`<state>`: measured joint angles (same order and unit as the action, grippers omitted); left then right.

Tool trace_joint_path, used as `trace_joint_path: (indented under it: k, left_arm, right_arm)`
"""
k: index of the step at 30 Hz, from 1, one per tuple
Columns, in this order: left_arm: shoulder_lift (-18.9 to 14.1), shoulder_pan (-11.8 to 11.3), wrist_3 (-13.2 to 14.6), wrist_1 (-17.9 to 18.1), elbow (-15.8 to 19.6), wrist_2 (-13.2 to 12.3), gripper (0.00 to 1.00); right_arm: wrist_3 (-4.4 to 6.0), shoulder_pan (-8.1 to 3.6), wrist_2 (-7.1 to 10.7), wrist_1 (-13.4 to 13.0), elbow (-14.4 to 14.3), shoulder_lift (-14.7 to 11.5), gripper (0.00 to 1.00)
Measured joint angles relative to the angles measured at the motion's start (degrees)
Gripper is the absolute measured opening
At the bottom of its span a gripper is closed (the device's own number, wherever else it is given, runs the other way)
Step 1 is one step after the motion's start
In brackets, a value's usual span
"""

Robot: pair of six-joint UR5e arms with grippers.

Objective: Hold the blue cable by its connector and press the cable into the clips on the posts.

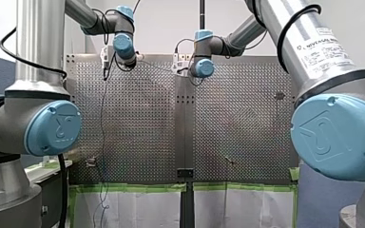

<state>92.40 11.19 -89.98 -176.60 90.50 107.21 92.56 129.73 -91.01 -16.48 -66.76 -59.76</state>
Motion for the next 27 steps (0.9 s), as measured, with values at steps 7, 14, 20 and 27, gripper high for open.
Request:
trace_joint_path:
  k: [7,14,20,27]
  left_arm:
    - [2.66,-0.23,0.84,-0.38,-1.71,0.17,1.00]
    - [6.44,-0.01,1.47,0.01,-4.59,2.34,1.00]
    - [7.19,0.07,1.31,0.43,-5.13,1.83,1.00]
    - [7.21,0.25,0.75,0.71,-5.84,0.65,1.00]
  right_arm:
    - [0.09,0.07,-0.05,-0.03,-0.01,0.09,0.00]
    - [0.09,0.12,-0.06,-0.05,0.00,0.14,0.00]
    - [0.10,0.13,-0.13,-0.11,0.00,0.19,0.00]
    - [-0.01,0.12,-0.09,-0.08,-0.01,0.20,0.00]
